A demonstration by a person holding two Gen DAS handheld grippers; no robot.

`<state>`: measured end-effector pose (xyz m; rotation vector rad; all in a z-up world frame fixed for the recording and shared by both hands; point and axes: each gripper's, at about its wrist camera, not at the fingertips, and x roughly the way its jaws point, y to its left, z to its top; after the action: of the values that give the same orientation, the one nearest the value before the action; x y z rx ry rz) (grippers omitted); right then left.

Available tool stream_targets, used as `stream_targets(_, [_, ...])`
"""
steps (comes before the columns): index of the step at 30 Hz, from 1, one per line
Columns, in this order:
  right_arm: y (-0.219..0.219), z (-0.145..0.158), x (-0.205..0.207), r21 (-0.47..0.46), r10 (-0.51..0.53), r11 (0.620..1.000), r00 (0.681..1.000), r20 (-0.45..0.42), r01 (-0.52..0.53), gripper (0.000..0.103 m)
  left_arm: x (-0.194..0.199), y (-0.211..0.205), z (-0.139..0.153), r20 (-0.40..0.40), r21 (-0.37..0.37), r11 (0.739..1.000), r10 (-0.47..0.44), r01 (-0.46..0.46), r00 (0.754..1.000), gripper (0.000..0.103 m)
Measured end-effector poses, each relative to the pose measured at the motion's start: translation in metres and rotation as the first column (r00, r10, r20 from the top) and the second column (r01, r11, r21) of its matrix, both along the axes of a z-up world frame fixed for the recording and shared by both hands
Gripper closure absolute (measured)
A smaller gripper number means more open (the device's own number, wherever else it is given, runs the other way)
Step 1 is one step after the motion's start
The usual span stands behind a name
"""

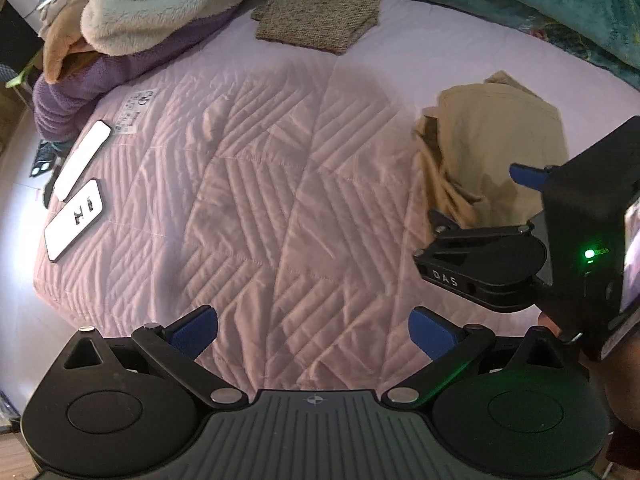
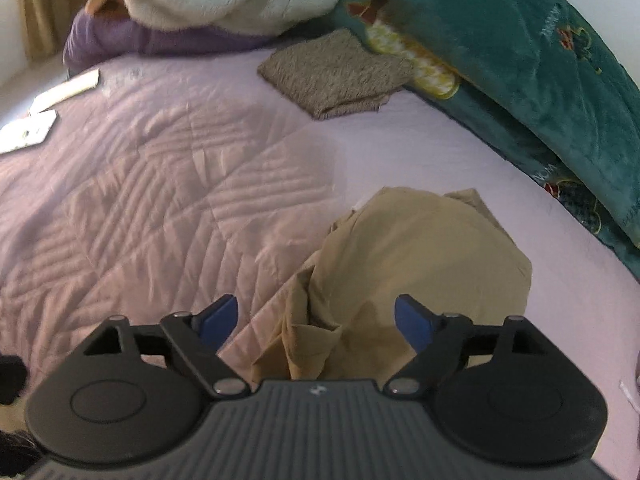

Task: Fold clothes
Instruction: 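Grasp the crumpled khaki shirt with the right gripper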

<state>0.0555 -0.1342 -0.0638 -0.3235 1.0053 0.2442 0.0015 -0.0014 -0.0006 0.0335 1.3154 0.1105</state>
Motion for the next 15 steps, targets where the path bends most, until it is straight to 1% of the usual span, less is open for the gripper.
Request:
stream_targets(1, [0.000, -0.004, 0.001, 0.003, -0.004, 1.000, 1.000, -0.015, 0.005, 0.021, 0.003, -0.003, -0.001, 0.002, -0.004, 1.000, 0.004, -0.004, 1.000, 0.001])
stream_targets(3, [-0.003, -0.009, 0.003, 0.012, -0.017, 1.000, 0.999, -0.038, 0.018, 0.033, 0.009, -0.009, -0.004, 0.005, -0.011, 1.000, 0.011, -0.011, 1.000, 0.001])
stream_targets(6, [-0.006, -0.011, 0.003, 0.013, -0.040, 0.999, 0.998, -0.048, 0.041, 0.034, 0.019, -0.018, -0.007, 0.010, -0.022, 1.000, 0.022, -0.021, 1.000, 0.001])
stream_targets(7, [-0.006, -0.012, 0.002, 0.013, -0.044, 0.999, 0.998, -0.048, 0.044, 0.036, 0.022, -0.022, -0.007, 0.011, -0.019, 1.000, 0.024, -0.024, 1.000, 0.001])
stream_targets(8, [-0.008, -0.014, 0.002, 0.015, -0.045, 0.999, 0.998, -0.054, 0.046, 0.057, 0.025, -0.025, -0.008, 0.015, -0.014, 1.000, 0.024, -0.024, 1.000, 0.001])
stream_targets(9, [-0.010, -0.016, 0.001, 0.021, -0.049, 0.999, 0.997, -0.064, 0.051, 0.088, 0.027, -0.024, -0.009, 0.023, -0.015, 1.000, 0.022, -0.022, 0.999, 0.001])
stream_targets(10, [-0.013, -0.019, 0.002, 0.034, -0.056, 0.998, 0.995, -0.077, 0.059, 0.095, 0.029, -0.023, -0.012, 0.029, -0.019, 1.000, 0.021, -0.021, 0.999, 0.001])
stream_targets(12, [-0.021, -0.021, 0.001, 0.066, -0.063, 0.995, 0.994, -0.090, 0.069, 0.095, 0.034, -0.023, -0.014, 0.027, -0.042, 0.999, 0.023, -0.021, 0.999, 0.002])
stream_targets(15, [-0.031, -0.014, -0.001, 0.088, -0.075, 0.993, 0.995, -0.072, 0.082, 0.096, 0.043, -0.026, -0.019, 0.020, -0.052, 0.998, 0.024, -0.023, 1.000, 0.002])
